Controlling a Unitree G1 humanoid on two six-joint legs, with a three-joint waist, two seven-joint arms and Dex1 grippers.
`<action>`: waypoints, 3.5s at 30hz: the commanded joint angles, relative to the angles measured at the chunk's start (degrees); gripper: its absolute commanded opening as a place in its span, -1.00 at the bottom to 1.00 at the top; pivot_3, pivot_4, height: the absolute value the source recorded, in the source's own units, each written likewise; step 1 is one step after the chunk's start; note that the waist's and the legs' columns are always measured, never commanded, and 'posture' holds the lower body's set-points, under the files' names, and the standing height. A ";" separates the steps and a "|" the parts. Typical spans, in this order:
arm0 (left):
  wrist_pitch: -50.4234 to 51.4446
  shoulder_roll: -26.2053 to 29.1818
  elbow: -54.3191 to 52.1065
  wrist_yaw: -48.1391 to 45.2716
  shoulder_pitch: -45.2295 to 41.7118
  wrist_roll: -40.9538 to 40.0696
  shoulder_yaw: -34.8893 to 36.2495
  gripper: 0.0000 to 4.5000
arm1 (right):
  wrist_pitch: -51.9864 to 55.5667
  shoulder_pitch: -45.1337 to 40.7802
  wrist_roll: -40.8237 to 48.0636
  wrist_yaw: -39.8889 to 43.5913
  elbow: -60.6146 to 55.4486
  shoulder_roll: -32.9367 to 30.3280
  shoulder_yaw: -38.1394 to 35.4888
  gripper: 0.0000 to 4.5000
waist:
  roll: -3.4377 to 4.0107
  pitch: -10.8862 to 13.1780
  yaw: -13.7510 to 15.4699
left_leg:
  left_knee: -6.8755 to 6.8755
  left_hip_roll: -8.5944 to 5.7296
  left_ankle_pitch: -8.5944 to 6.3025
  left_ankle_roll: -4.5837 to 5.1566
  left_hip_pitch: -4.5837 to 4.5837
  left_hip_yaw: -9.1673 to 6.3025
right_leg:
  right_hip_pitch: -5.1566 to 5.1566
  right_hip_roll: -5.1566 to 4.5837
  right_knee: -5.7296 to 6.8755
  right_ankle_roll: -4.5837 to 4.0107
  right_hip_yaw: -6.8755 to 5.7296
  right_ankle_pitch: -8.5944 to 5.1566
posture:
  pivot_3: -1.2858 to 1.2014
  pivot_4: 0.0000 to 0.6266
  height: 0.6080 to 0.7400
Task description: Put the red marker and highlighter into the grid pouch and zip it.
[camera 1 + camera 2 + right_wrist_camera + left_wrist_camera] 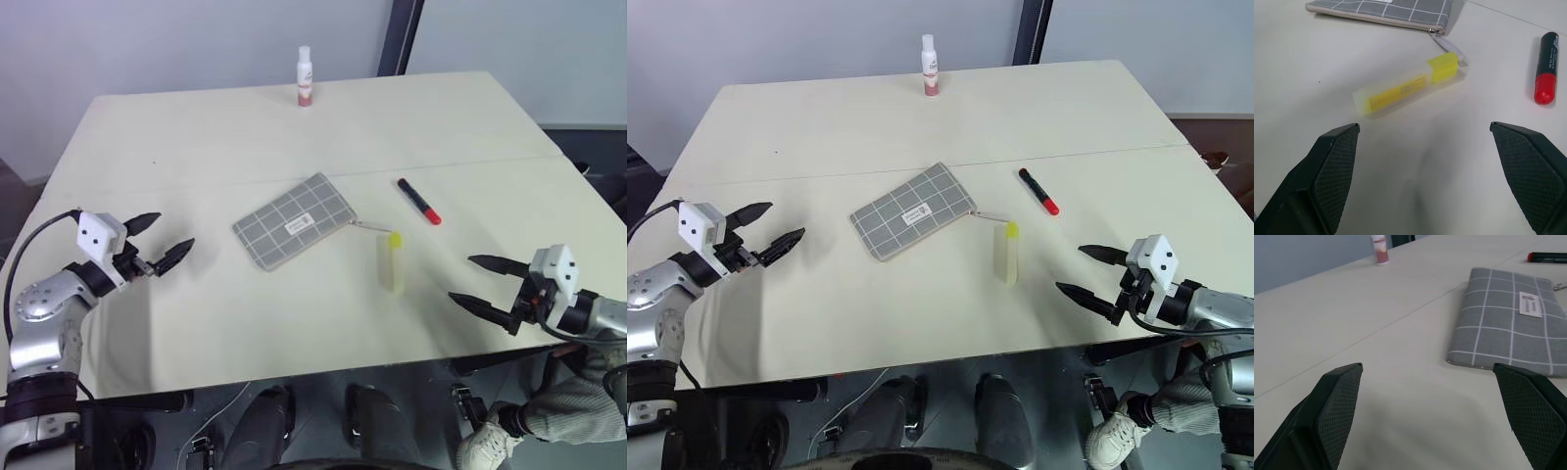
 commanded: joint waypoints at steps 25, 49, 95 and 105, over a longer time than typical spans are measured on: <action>-36.21 0.12 3.81 -3.08 -1.15 13.64 -8.00 1.00 | -5.04 -37.60 -18.75 -26.99 16.20 25.72 21.07 -0.99 | -0.02 -0.03 -0.41 | -0.03 0.22 0.08 -0.13 0.03 0.08 | -0.14 0.30 0.03 -0.23 0.07 0.17 | 0.03 -0.52 1.00; -53.84 -0.81 21.70 22.31 -13.56 43.96 -23.64 1.00 | -18.19 -57.01 -41.16 -37.42 53.60 33.72 34.17 -0.99 | 0.00 -0.01 -1.75 | -0.17 0.43 0.46 -0.67 0.48 0.04 | -0.29 0.77 1.12 -0.22 0.10 0.37 | 0.03 -0.52 1.00; -47.27 -3.72 22.30 23.30 -12.27 33.49 -27.54 -1.00 | 10.60 -43.90 -31.16 -30.20 21.57 27.61 27.93 0.96 | 0.02 -0.01 -1.54 | -0.25 0.48 0.45 -0.68 0.77 0.08 | -0.02 0.73 0.93 -0.40 0.14 0.18 | 0.03 -0.52 1.00; -48.33 -3.49 22.67 25.25 -11.93 34.70 -27.77 -1.00 | 13.98 -48.56 -28.73 -26.52 30.84 29.44 27.92 -0.32 | 0.02 -0.02 -1.51 | -0.27 0.49 0.45 -0.67 0.80 0.06 | 0.01 0.74 0.92 -0.35 0.13 0.24 | 0.03 -0.52 1.00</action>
